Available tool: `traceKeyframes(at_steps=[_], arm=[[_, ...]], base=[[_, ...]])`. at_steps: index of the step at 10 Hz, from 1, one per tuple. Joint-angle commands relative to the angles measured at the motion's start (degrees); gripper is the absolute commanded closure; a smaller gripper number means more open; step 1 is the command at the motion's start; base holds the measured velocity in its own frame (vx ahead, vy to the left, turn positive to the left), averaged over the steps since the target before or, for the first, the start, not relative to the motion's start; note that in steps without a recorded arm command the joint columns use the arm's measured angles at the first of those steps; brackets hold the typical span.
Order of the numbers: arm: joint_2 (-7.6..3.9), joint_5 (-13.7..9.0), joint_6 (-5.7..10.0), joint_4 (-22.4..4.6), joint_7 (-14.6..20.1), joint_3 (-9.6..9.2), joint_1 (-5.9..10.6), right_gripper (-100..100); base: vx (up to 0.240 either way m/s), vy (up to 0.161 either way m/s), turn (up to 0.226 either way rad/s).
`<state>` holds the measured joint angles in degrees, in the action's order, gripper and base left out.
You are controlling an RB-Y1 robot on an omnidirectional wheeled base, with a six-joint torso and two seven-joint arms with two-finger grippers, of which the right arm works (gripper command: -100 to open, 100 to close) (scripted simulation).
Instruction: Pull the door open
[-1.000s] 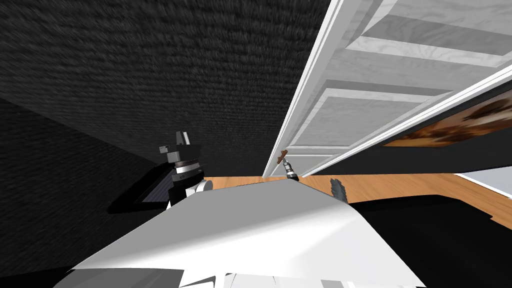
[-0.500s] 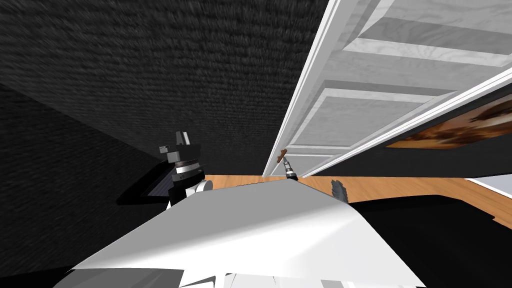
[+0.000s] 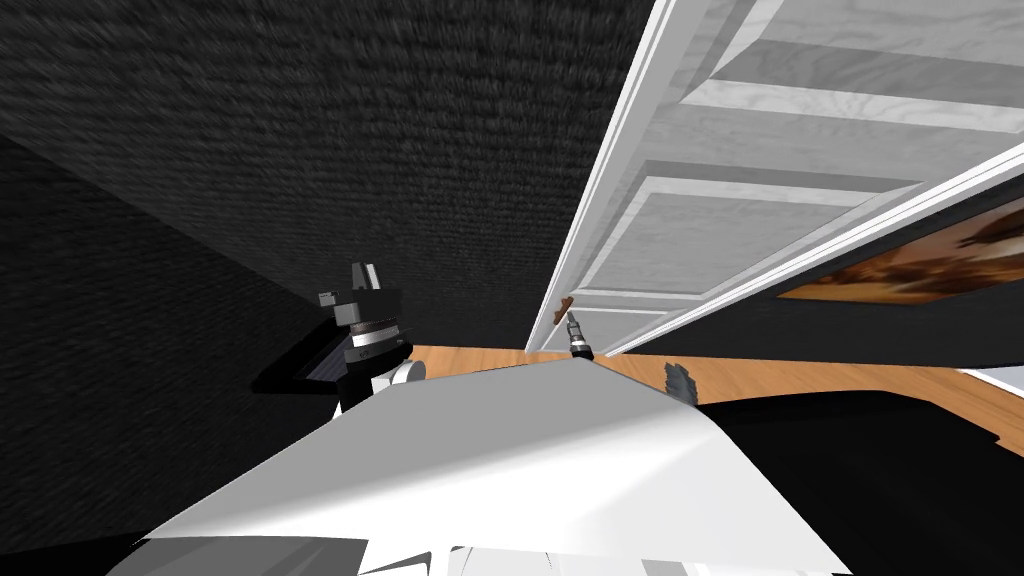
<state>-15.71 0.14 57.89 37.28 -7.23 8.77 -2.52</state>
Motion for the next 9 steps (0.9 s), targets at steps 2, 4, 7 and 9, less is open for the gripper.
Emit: traceKeyframes(at_steps=[2,4,7,9], arm=[[0.46,-1.39,-0.41,-0.16,3.76,-0.06,0.54,-100],[0.78,-2.34,-0.70,-0.22,6.13,-0.11,0.89,-100],[1.44,-4.28,-1.31,-0.33,10.88,-0.19,1.60,-100],[1.79,-5.29,-1.62,-0.39,13.27,-0.24,1.97,-100]], base=[[-0.059,-0.031,0.073],[-0.047,-0.017,0.047],[-0.057,-0.021,0.073],[-0.052,-0.021,0.054]])
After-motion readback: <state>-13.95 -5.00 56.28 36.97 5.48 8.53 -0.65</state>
